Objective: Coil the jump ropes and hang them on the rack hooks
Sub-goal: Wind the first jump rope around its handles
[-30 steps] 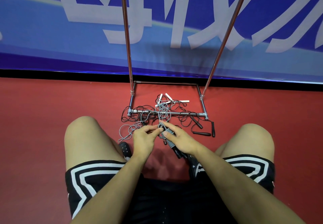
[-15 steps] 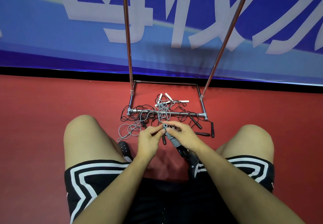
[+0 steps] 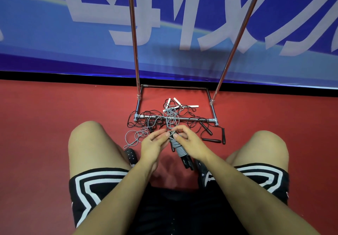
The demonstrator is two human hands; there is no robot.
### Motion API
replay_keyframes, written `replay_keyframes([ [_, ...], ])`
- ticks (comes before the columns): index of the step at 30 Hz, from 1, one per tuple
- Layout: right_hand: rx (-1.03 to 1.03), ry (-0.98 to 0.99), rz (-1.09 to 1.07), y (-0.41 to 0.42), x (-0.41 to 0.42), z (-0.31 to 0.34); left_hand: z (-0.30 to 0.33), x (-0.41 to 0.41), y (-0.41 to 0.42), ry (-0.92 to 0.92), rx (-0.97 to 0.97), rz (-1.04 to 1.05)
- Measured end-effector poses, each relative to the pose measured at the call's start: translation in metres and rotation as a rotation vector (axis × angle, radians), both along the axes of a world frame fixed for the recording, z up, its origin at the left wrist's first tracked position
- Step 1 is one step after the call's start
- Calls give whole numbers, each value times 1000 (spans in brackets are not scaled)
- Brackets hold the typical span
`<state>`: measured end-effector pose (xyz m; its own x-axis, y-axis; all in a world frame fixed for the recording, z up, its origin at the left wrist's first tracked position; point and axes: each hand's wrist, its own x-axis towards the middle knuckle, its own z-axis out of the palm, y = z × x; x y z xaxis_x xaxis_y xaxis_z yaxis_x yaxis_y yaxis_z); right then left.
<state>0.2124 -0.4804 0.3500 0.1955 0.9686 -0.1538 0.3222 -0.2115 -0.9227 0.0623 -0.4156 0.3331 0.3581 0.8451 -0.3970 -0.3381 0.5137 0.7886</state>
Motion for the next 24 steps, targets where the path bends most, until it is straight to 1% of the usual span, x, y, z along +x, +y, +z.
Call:
replay_keyframes([
  [2,20,30,-34,1,-1,5,2,0,3,-48,-38,-3],
  [6,35,57,-15,0,-2,7,1,0,5,-119,-121,-21],
  [10,60,65,7,0,-2,9,3,1,4,-134,-131,-66],
  [12,63,87,-16,1,-4,9,3,3,2,-97,-67,-106],
  [15,68,131,-69,3,-7,11,4,8,-2,76,176,-163],
  [17,67,165,-105,4,-7,9,6,12,-5,134,285,-194],
  [22,30,226,-191,6,-8,3,0,16,-12,262,456,-230],
  [24,19,184,-209,7,-7,4,-5,16,-16,325,530,-230],
])
